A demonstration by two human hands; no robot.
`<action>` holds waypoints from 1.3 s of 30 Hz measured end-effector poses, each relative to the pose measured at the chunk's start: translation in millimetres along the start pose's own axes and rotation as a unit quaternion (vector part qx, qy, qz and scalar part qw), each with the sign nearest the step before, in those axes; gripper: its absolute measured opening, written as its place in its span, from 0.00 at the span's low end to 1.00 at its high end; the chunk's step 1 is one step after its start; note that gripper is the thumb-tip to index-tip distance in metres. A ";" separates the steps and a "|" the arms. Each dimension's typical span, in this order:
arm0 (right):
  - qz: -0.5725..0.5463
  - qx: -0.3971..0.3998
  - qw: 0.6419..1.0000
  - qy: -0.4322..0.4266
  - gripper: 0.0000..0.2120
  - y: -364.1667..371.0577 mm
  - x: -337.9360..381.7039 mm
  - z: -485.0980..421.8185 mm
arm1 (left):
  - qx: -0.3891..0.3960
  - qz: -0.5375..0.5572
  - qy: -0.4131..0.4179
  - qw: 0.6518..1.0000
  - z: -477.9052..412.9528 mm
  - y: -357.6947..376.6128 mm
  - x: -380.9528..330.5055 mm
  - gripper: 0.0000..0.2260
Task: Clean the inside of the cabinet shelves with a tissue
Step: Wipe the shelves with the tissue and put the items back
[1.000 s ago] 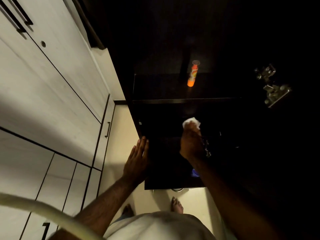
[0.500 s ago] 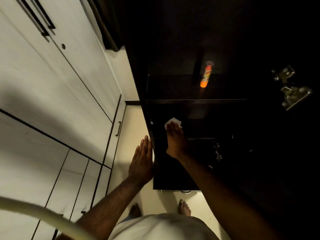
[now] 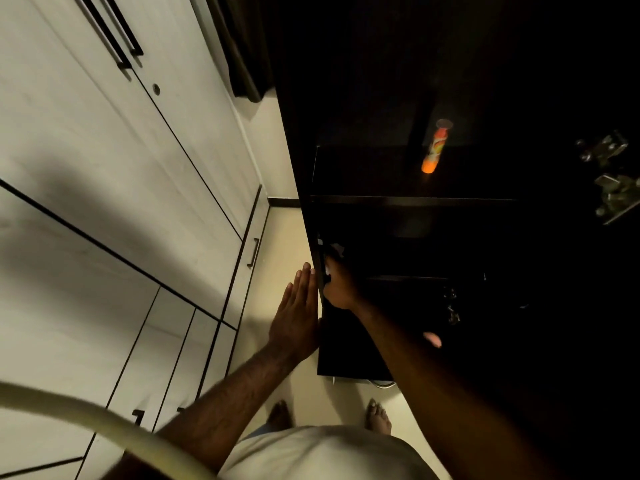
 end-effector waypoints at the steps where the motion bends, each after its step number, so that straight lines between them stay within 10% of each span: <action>1: -0.022 -0.020 1.000 0.003 0.36 2.6 -1.1 5.3 | -0.004 0.005 0.004 1.000 -0.4 0.3 -0.5 0.40; 11: -0.286 -0.226 0.893 0.264 0.17 -37.6 -17.7 2.6 | -0.034 0.013 0.004 0.999 -8.0 -7.9 1.9 0.41; 20: -0.338 -0.086 0.918 0.189 0.28 0.4 25.2 41.8 | -0.049 0.021 -0.030 0.998 -15.6 -5.4 17.0 0.41; 25: -0.350 -0.083 0.911 0.204 0.10 -14.8 22.6 18.7 | -0.060 0.017 -0.018 0.998 -17.2 -3.3 19.1 0.43; 32: -0.370 -0.076 0.890 0.255 0.34 6.9 -8.2 -7.2 | -0.067 0.015 -0.021 0.997 -19.7 -1.6 14.0 0.45; 39: -0.372 -0.092 0.886 0.261 0.31 -15.2 11.6 4.8 | -0.056 0.027 -0.021 0.998 -24.1 -3.3 14.0 0.42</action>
Point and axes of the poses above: each hand's wrist, its own z-axis away from the middle knuckle, its own y-axis out of the palm, x = y × z, the point moved 9 cm from there along -z, towards the middle knuckle, and after that the axes turned 15 degrees about -x, right-handed, at the moved point
